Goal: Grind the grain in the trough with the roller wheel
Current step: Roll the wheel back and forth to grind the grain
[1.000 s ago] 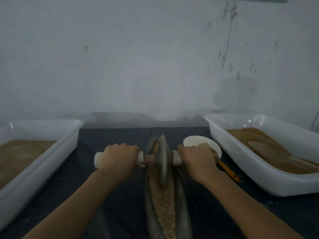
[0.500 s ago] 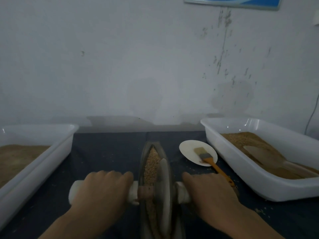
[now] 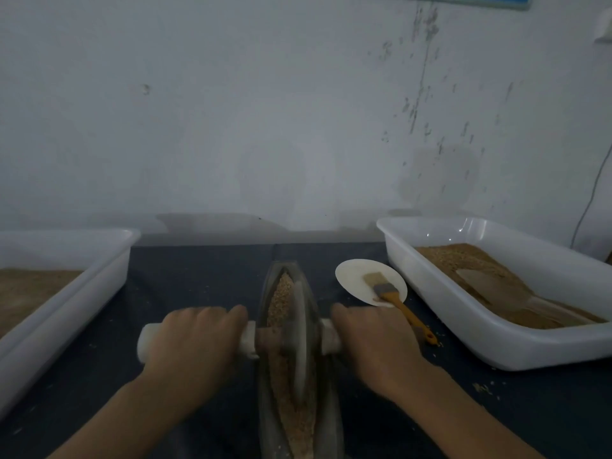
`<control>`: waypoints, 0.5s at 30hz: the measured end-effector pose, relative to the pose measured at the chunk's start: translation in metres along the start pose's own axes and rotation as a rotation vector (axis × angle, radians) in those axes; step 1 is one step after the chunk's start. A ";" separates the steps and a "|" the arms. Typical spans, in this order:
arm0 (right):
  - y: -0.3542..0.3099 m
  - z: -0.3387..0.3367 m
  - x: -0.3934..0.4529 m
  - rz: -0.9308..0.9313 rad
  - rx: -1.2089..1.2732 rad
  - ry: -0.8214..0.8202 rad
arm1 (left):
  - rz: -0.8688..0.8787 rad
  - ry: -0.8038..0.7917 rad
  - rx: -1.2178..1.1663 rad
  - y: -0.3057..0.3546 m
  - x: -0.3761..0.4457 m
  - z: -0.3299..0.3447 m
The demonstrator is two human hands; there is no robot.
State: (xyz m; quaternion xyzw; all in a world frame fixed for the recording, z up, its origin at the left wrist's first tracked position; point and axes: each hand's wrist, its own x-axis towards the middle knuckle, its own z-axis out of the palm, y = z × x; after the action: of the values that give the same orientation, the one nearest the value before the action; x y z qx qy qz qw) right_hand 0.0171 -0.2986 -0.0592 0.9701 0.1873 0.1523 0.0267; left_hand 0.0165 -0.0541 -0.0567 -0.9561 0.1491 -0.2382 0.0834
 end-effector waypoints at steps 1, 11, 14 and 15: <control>-0.003 -0.005 -0.012 0.010 0.019 -0.046 | 0.061 0.011 0.002 0.003 -0.007 -0.009; 0.007 0.004 0.005 0.007 0.050 -0.056 | 0.062 0.062 0.027 0.005 0.018 0.004; 0.013 0.018 0.044 -0.014 -0.066 0.127 | -0.071 -0.033 0.012 -0.006 0.045 0.024; 0.013 0.020 0.052 0.002 -0.082 0.146 | -0.087 -0.035 -0.005 -0.008 0.050 0.027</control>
State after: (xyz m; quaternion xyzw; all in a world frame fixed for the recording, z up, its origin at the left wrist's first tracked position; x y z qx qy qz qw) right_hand 0.0742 -0.2911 -0.0615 0.9547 0.1811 0.2303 0.0526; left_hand 0.0738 -0.0600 -0.0569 -0.9658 0.1067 -0.2246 0.0733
